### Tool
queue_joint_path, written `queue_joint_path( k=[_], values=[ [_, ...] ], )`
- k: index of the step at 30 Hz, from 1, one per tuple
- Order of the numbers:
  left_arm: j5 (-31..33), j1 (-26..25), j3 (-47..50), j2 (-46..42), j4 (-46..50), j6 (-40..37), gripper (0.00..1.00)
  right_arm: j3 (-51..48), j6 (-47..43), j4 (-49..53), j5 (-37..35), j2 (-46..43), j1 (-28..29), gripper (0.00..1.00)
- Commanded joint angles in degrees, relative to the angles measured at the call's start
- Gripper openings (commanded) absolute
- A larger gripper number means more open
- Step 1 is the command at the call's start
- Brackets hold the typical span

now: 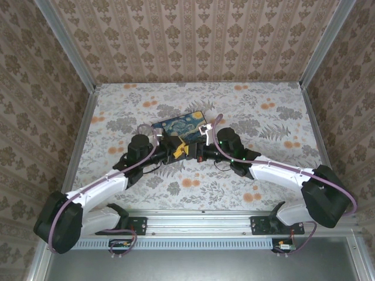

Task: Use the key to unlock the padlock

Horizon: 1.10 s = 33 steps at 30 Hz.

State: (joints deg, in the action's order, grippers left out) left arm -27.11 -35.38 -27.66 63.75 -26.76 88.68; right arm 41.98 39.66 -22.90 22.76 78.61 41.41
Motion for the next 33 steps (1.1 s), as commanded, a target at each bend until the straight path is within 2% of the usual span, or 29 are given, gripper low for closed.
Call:
queue_joint_path(
  k=[1,7,18,21,26,29,31,33],
  values=[
    [1.23,0.81,0.51,-1.78,-4.79,0.12,0.32,-1.15,0.16,-2.03,0.53,0.76,0.15,0.0],
    [-0.23,1.01,-0.18,-1.03,-6.26,0.06,0.22,-0.84,-0.2,-4.88,0.97,3.26,0.84,0.0],
    [-3.41,1.27,-1.55,-1.27,-3.14,-4.27,0.12,-0.37,-2.37,-3.22,-0.53,1.68,0.86,0.0],
    [-3.47,1.32,-1.52,-1.32,-2.97,-4.75,0.01,-0.14,-2.7,-2.81,-0.61,1.55,0.86,0.0],
    [-3.39,1.53,-1.25,-2.19,-2.07,-6.54,0.0,-0.14,-3.7,-0.72,-1.77,-0.57,0.78,0.0],
    [-4.1,1.89,-2.62,-3.43,1.26,-10.72,0.0,-0.14,-4.58,2.4,-2.91,-1.58,0.41,0.11],
    [-4.91,2.06,-4.21,-4.43,4.9,-15.34,0.0,-0.44,-4.29,4.07,-3.22,-2.43,-0.39,0.25],
    [-6.03,2.06,-5.36,-5.07,7.03,-19.31,0.0,-1.12,-3.93,4.22,-3.08,-3.63,-1.22,0.34]
  ],
)
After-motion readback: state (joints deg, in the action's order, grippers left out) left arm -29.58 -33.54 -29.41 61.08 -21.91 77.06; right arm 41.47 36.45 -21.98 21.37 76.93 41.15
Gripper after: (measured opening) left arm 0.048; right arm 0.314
